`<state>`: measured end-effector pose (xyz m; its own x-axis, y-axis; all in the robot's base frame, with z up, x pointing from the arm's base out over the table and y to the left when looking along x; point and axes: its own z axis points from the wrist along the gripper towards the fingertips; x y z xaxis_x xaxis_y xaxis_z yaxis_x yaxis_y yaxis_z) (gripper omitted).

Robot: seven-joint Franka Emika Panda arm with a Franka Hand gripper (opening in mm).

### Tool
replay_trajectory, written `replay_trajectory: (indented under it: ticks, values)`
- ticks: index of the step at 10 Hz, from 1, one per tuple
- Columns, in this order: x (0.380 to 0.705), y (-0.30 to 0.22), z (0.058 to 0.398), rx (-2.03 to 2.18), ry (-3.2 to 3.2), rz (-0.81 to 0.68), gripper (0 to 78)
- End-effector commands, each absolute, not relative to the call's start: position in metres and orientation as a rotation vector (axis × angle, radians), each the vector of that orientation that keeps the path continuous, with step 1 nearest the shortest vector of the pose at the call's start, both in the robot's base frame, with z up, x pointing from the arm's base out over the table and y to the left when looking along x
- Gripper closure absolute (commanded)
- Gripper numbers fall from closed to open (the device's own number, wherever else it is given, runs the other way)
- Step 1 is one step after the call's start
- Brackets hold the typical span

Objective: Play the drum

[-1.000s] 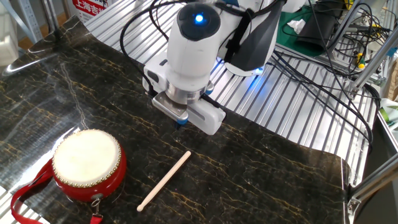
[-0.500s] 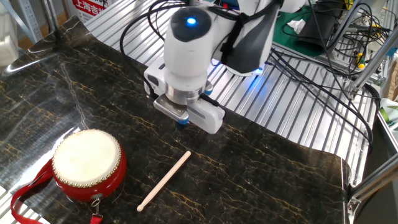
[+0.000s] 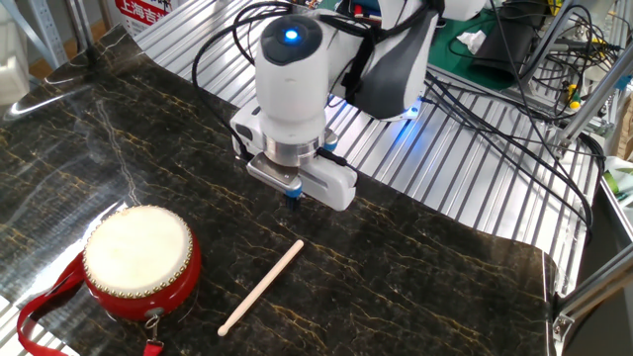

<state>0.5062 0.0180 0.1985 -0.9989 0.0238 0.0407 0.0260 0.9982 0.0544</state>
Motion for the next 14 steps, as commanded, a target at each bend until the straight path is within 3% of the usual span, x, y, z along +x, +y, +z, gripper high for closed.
replay_trajectory:
  ticks: [1,3,12,14]
  values:
    - [0.514,0.018,0.205,0.0,-3.109,0.044,77.6]
    - [0.516,0.018,0.206,-0.012,-3.107,0.108,77.6]
    - [0.516,0.018,0.206,-0.002,-3.1,0.058,77.6]
    - [0.525,0.023,0.18,0.002,-3.121,0.03,77.6]
